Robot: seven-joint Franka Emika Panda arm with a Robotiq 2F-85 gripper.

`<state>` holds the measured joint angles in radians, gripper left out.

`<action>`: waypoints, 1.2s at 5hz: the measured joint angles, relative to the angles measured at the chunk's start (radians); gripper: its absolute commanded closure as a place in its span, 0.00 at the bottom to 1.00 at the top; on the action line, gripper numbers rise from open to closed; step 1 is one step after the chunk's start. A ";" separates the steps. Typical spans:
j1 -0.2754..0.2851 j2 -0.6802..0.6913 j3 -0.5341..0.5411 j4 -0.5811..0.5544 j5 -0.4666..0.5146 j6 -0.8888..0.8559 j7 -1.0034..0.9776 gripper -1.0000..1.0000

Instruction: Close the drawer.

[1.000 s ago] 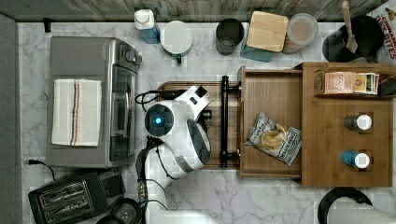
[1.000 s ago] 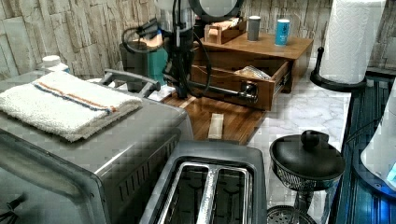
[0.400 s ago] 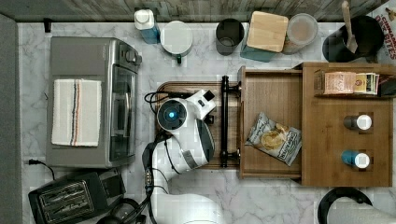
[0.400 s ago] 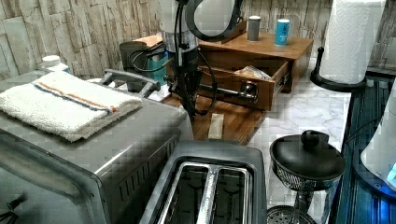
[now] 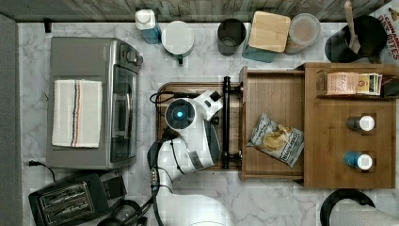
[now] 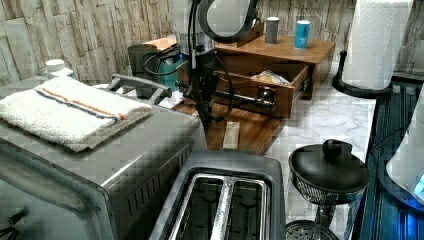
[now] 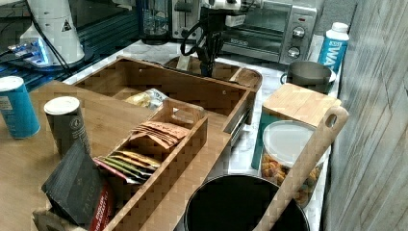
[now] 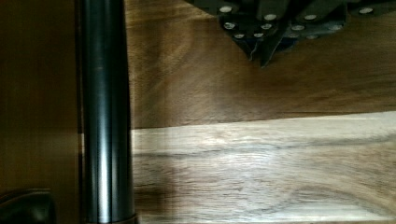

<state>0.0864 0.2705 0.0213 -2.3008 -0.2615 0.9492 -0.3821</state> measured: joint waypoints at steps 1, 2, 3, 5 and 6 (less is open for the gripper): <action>-0.020 -0.005 -0.025 0.000 -0.004 -0.040 -0.057 1.00; -0.045 -0.012 -0.042 0.002 -0.003 -0.100 -0.137 1.00; -0.081 -0.017 -0.039 0.002 0.021 -0.104 -0.255 1.00; -0.130 -0.063 -0.068 -0.027 0.070 -0.050 -0.387 1.00; -0.134 -0.078 -0.099 0.008 0.070 -0.159 -0.387 1.00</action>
<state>-0.0479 0.1926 -0.0774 -2.2930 -0.1918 0.7900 -0.7695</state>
